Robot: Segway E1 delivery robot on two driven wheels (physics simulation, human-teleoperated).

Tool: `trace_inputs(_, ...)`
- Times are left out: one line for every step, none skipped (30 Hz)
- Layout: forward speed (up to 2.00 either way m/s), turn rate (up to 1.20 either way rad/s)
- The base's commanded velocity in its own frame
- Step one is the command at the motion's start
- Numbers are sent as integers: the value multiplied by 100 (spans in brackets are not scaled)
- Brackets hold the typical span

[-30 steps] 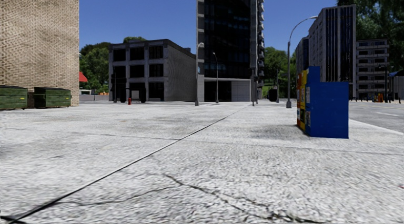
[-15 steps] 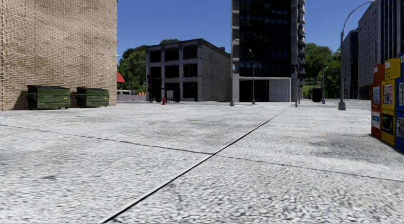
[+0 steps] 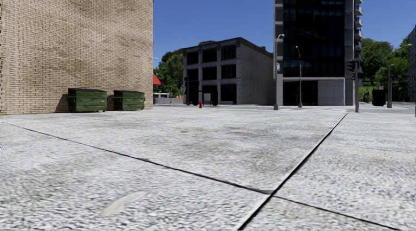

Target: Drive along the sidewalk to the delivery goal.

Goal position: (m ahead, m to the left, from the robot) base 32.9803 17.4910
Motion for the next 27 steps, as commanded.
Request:
trace_inputs(200,0)
trace_inputs(200,0)
trace_inputs(200,0)
trace_inputs(200,0)
trace_inputs(200,0)
trace_inputs(200,0)
trace_inputs(200,0)
trace_inputs(200,0)
trace_inputs(200,0)
trace_inputs(200,0)
trace_inputs(200,0)
trace_inputs(200,0)
trace_inputs(200,0)
trace_inputs(200,0)
trace_inputs(200,0)
trace_inputs(200,0)
trace_inputs(200,0)
trace_inputs(200,0)
trace_inputs(200,0)
trace_inputs(200,0)
trace_inputs(200,0)
trace_inputs(200,0)
trace_inputs(200,0)
trace_inputs(200,0)
trace_inputs(200,0)
trace_inputs(200,0)
trace_inputs(200,0)
